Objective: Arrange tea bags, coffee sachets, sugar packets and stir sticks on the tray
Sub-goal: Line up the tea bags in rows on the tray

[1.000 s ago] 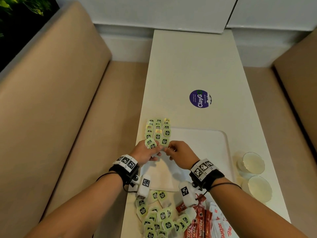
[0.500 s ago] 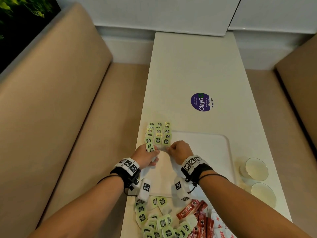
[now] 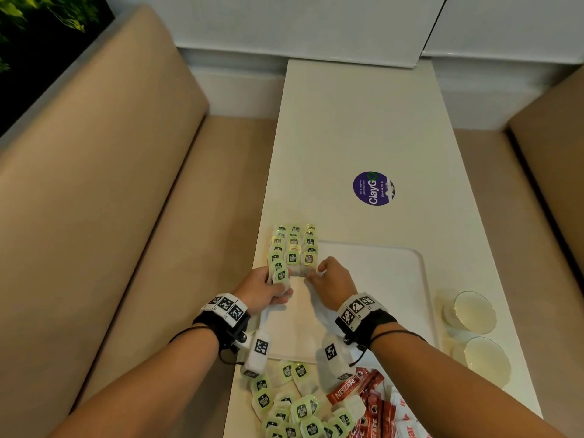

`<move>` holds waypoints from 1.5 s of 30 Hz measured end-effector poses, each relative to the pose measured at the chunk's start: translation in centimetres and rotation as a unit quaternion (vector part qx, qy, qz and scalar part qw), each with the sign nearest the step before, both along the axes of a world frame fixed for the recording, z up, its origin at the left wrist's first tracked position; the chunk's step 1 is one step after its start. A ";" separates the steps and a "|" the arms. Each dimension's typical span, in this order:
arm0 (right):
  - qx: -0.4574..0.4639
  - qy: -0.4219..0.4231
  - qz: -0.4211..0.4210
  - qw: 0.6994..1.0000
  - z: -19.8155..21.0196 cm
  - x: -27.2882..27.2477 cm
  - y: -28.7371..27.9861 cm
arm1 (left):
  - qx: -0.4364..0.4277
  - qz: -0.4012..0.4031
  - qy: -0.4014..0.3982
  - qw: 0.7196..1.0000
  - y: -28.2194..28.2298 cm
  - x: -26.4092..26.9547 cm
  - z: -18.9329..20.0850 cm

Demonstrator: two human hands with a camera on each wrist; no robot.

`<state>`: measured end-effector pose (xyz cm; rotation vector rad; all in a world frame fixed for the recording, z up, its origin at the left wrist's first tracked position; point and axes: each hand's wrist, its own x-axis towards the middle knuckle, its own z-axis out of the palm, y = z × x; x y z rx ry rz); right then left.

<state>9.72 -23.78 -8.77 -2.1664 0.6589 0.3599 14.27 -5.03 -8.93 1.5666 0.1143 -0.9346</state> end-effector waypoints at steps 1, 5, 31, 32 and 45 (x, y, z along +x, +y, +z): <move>0.019 -0.012 0.019 1.000 0.0 -0.1 0.2 | -0.003 -0.007 -0.006 1.000 0.2 0.0 0.0; 0.059 -0.053 0.130 0.988 0.2 -0.8 1.9 | 0.010 -0.025 -0.032 0.999 1.2 0.0 0.1; 0.052 -0.020 0.134 0.989 -0.5 1.2 5.2 | 0.031 0.103 -0.020 0.994 3.6 0.7 -0.5; 0.043 -0.019 0.124 0.991 -0.6 1.3 5.2 | 0.027 0.109 -0.013 0.994 3.6 0.7 -0.5; -0.034 0.054 0.109 0.992 -1.9 3.4 5.2 | -0.017 0.175 0.046 0.983 4.0 0.8 -1.2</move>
